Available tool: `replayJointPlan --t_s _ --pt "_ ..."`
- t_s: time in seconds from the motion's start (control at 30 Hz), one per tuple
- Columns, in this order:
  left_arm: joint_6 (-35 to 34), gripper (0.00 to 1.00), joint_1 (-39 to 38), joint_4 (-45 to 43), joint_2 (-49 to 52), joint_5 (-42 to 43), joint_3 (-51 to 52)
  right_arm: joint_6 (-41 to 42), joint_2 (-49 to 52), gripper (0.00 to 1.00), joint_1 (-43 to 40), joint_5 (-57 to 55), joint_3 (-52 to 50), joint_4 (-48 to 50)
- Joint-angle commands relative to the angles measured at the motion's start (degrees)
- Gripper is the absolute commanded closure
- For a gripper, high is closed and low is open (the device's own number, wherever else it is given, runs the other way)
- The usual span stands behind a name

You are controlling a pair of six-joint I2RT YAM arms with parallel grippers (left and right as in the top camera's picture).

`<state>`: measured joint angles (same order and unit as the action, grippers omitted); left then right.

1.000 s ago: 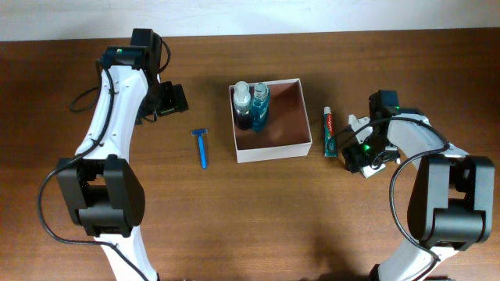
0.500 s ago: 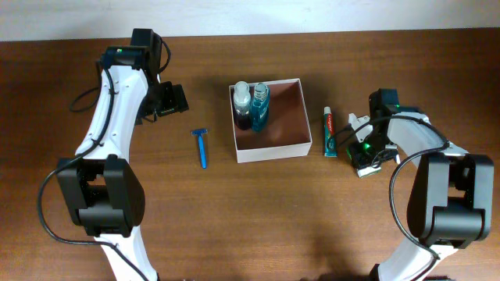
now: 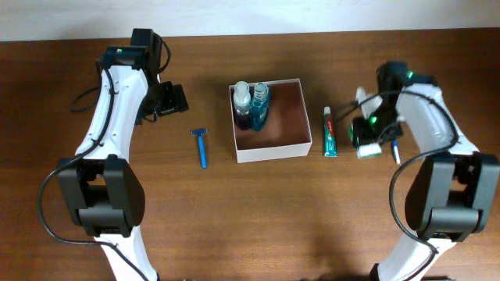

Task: Pack container
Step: 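Carry the soap box with the right gripper over the pink box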

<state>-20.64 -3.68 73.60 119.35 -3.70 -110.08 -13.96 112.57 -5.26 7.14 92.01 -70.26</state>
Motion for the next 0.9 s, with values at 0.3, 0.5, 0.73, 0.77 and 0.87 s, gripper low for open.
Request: replayJointPlan --t_s 0.3,0.5,0.73,0.77,0.87 --pt "-0.35 0.01 0.0 -0.11 -0.83 -0.63 0.13 9.14 -0.35 0.65 8.66 15.13 24.11 -12.33" --pt "-0.35 0.01 0.0 -0.11 -0.83 -0.63 0.13 14.97 0.31 0.64 15.28 10.54 24.02 -8.37" --pt "-0.35 0.01 0.0 -0.11 -0.83 -0.63 0.13 17.92 1.88 0.64 20.31 10.12 23.71 -4.17" --pt "-0.35 0.01 0.0 -0.13 -0.83 -0.63 0.13 17.92 2.16 0.64 20.7 10.12 23.71 -4.04" --pt "-0.35 0.01 0.0 -0.11 -0.83 -0.63 0.13 21.97 2.99 0.63 21.27 6.93 23.67 -3.65"
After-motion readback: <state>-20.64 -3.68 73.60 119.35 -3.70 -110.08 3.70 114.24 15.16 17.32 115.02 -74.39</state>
